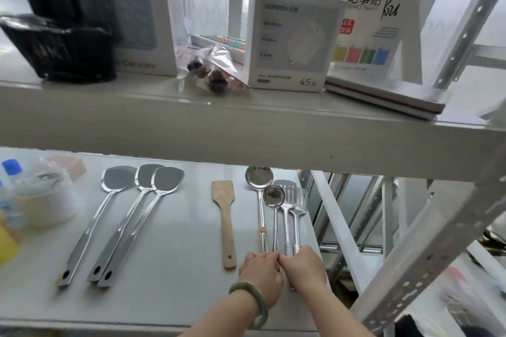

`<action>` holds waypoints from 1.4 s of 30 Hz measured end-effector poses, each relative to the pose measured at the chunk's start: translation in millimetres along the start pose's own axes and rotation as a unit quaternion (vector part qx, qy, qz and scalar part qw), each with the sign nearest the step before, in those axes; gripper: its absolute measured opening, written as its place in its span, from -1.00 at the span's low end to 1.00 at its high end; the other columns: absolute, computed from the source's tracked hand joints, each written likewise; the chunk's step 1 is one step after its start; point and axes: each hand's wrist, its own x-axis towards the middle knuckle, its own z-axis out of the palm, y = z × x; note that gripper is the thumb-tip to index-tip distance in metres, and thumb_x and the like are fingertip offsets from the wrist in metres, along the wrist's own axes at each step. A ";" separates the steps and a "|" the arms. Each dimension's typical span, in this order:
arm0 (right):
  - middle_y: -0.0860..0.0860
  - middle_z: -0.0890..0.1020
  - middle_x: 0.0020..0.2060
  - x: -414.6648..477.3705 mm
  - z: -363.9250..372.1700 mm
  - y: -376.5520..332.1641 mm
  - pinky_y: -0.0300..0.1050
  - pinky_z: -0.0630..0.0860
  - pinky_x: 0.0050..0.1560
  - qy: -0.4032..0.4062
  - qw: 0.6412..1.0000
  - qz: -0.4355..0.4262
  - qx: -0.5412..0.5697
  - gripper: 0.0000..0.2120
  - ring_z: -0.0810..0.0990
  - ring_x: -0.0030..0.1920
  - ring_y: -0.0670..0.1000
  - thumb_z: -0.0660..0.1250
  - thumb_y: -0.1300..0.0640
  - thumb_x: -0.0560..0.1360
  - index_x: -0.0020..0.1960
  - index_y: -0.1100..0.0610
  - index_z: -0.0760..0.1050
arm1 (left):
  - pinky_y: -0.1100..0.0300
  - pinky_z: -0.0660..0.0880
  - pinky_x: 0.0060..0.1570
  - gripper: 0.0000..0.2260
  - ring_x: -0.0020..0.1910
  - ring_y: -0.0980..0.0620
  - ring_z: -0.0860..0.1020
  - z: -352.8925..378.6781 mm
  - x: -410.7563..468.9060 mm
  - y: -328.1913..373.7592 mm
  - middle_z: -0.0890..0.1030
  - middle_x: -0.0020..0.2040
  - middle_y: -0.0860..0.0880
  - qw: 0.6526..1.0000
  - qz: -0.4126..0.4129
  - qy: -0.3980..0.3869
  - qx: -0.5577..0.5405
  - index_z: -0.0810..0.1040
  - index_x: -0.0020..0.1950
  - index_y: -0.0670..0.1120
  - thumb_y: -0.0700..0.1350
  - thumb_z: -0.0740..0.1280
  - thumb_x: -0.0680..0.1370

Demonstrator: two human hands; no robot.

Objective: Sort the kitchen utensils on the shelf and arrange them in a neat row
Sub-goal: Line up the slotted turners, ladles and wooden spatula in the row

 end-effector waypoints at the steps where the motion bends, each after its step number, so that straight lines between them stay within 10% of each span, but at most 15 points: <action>1: -0.01 0.51 -0.43 -1.2 -1.0 0.6 -0.21 0.31 -0.53 0.009 1.000 0.006 0.004 -0.69 0.48 -0.49 -0.03 0.35 -0.07 0.36 -0.15 0.17 0.41 | 0.05 0.30 0.28 -0.66 0.24 -0.12 0.34 0.0 1.1 0.4 0.50 0.28 -0.01 1.000 -0.003 -0.006 0.001 0.37 0.30 0.00 -0.07 0.07 0.53; 7: 0.01 0.59 -0.37 -1.8 -8.0 -4.6 -0.13 0.46 -0.43 0.034 0.997 0.006 0.070 -0.71 0.56 -0.49 -0.02 0.34 0.03 0.30 -0.07 0.17 0.42 | 0.05 0.33 0.26 -0.76 0.13 -0.12 0.42 -3.4 2.6 9.3 0.60 0.08 -0.07 0.999 0.003 0.007 -0.035 0.49 0.04 -0.01 -0.05 0.05 0.56; 11: 0.05 0.64 -0.35 2.3 -1.3 -13.6 0.06 0.64 -0.29 0.002 0.985 -0.018 0.172 -0.64 0.63 -0.37 0.07 0.33 -0.01 0.15 -0.13 0.16 0.49 | 0.16 0.48 -0.12 -0.82 -0.19 -0.01 0.54 -5.4 2.6 6.7 0.61 -0.22 -0.05 0.984 0.007 0.046 -0.171 0.44 -0.24 0.01 -0.12 0.12 0.53; 18: 0.01 0.62 -0.32 -16.5 15.5 -53.8 -0.03 0.56 -0.24 -0.004 0.971 -0.095 0.221 -0.86 0.60 -0.32 0.01 0.35 0.06 0.37 -0.13 0.09 0.48 | -0.04 0.63 -0.05 -0.89 -0.26 -0.02 0.66 -26.9 -3.6 -30.9 0.70 -0.23 -0.06 0.907 -0.018 0.054 -0.417 0.62 -0.07 -0.04 -0.16 0.30 0.50; 42: 0.11 0.51 -0.24 -42.1 138.9 -130.3 -0.14 0.23 -0.23 0.017 0.989 -0.133 0.058 -0.89 0.42 -0.19 0.12 0.20 0.18 0.45 -0.24 0.10 0.31 | 0.19 0.47 -0.26 -0.70 -0.44 0.07 0.48 -77.4 -39.9 -199.0 0.53 -0.46 0.05 0.935 -0.155 0.102 -0.303 0.50 -0.40 -0.04 -0.23 0.23 0.53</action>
